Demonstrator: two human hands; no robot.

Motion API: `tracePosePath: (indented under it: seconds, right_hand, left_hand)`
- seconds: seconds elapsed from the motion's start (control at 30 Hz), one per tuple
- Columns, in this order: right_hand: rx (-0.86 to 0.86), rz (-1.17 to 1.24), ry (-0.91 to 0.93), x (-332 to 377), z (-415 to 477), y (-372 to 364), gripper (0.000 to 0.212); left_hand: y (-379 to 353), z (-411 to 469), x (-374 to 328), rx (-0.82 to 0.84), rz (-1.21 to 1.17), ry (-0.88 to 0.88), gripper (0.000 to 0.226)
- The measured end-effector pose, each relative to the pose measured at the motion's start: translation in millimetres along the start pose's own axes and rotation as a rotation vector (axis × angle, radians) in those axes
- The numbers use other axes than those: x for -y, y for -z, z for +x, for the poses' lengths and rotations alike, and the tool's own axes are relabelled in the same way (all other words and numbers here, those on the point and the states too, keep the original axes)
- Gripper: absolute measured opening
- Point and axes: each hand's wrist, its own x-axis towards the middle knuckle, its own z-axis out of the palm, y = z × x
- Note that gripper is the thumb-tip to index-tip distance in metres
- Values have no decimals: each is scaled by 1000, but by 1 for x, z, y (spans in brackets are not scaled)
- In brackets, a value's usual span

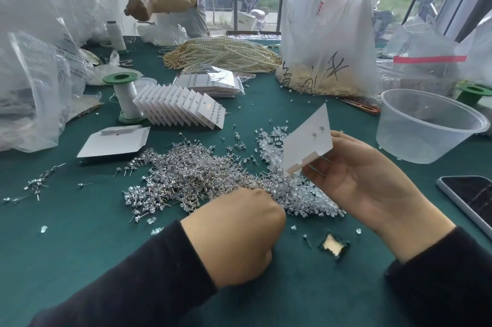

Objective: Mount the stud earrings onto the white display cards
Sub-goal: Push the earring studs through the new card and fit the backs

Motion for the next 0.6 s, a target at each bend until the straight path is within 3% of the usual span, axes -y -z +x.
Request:
tracePosePath:
  seconds: [0.4,0.5,0.6]
  right_hand:
    - [67,159,-52,11,-11,-1,20]
    - [100,244,-44,15,-29,3,43]
    - [55,308,-63,2,-51,5,54]
  left_hand:
    - [17,-12,22,-77,-286,82,15]
    - [18,-23,11,-186,-352,162,8]
    - [17,-38,-8,-401,-612,367,17]
